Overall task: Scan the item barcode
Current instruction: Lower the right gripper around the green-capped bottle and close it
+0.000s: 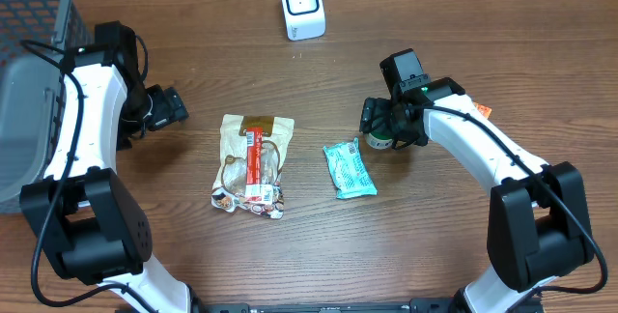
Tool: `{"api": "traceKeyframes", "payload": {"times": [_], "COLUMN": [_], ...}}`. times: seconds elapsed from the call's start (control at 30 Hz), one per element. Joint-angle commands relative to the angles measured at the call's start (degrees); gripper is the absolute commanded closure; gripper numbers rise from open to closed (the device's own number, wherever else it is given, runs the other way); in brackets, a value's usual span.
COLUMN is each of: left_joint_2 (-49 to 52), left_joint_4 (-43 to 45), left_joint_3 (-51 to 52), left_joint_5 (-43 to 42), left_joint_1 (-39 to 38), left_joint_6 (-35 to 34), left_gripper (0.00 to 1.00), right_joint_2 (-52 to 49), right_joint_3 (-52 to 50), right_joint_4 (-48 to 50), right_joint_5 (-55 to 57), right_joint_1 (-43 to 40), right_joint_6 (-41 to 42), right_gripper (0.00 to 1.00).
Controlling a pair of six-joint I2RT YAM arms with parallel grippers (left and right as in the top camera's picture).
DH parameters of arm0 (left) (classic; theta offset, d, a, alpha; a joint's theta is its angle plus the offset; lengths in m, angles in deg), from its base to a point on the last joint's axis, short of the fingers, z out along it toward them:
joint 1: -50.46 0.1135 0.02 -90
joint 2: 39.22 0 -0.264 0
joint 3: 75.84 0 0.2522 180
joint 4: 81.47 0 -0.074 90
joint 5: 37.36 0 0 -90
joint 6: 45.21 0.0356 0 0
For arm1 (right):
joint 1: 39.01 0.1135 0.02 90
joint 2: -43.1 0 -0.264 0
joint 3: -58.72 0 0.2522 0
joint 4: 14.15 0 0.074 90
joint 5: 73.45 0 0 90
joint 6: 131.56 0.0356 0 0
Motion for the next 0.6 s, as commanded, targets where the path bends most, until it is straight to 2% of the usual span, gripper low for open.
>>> {"api": "traceKeyframes", "payload": {"times": [0.0,0.3,0.57], "left_joint_2": [-1.09,-1.09,-1.09], "left_joint_4": [0.04,0.07,0.07], "left_joint_3": [-0.83,-0.83,-0.83], "left_joint_5": [0.50,0.50,0.50], "left_joint_1": [-0.17,-0.17,-0.17], "left_joint_6": [0.20,0.20,0.20], "left_gripper": [0.00,0.00,0.00], "right_joint_2": [-1.68,-7.41,-7.56], "right_joint_3": [1.60,1.60,4.63], "right_joint_4": [0.35,0.28,-1.95], "right_joint_5": [1.22,1.29,1.27], "right_joint_1": [0.72,1.05,1.03], "right_joint_6": [-0.50,-0.52,-0.46], "right_gripper": [0.11,0.11,0.10]}}
